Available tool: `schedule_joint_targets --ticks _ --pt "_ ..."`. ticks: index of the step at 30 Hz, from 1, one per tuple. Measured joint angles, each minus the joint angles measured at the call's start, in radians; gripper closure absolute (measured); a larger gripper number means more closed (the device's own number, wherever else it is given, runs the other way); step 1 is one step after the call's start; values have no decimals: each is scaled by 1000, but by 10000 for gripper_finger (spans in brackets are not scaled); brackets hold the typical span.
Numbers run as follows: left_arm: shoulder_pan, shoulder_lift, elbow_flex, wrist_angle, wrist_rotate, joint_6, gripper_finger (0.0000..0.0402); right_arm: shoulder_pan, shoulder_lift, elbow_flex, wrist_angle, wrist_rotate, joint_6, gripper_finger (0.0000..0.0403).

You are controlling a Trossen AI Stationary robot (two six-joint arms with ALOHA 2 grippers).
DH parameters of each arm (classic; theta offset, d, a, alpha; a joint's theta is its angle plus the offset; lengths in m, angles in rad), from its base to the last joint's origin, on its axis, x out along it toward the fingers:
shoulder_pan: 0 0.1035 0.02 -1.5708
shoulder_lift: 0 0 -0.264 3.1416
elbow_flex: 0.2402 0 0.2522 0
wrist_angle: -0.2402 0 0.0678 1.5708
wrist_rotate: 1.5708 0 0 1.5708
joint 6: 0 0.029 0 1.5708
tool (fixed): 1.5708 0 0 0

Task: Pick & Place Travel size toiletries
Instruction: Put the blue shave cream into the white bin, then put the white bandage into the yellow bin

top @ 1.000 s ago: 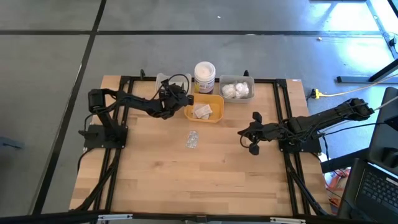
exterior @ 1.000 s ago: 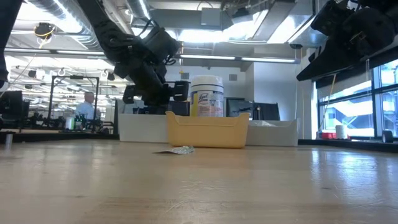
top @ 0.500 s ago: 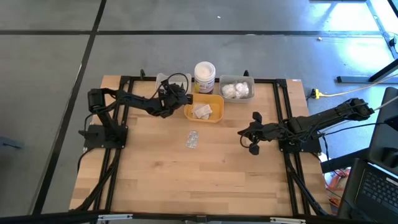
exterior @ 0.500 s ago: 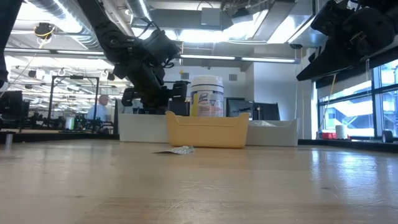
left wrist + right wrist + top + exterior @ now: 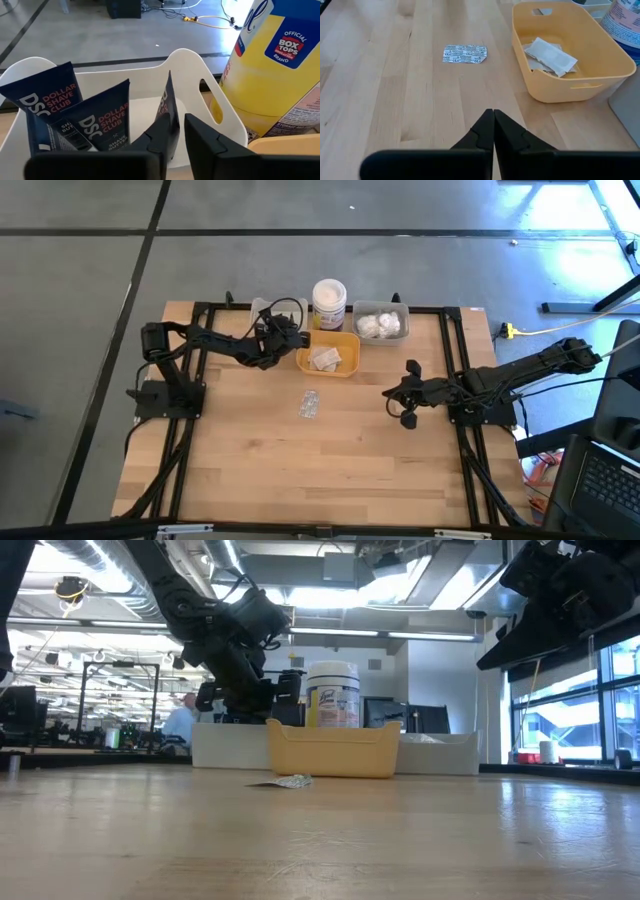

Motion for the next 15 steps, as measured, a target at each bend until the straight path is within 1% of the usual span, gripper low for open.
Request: schedule_joint_targets --ticks 7,10,15 --pt "0 -4 0 0 3 0 317 0 0 0 0 0 0 400" --pt "-5 -23 0 4 4 4 310 0 0 0 0 0 0 394" --pt "-16 -69 0 47 3 91 306 0 0 0 0 0 1 396"
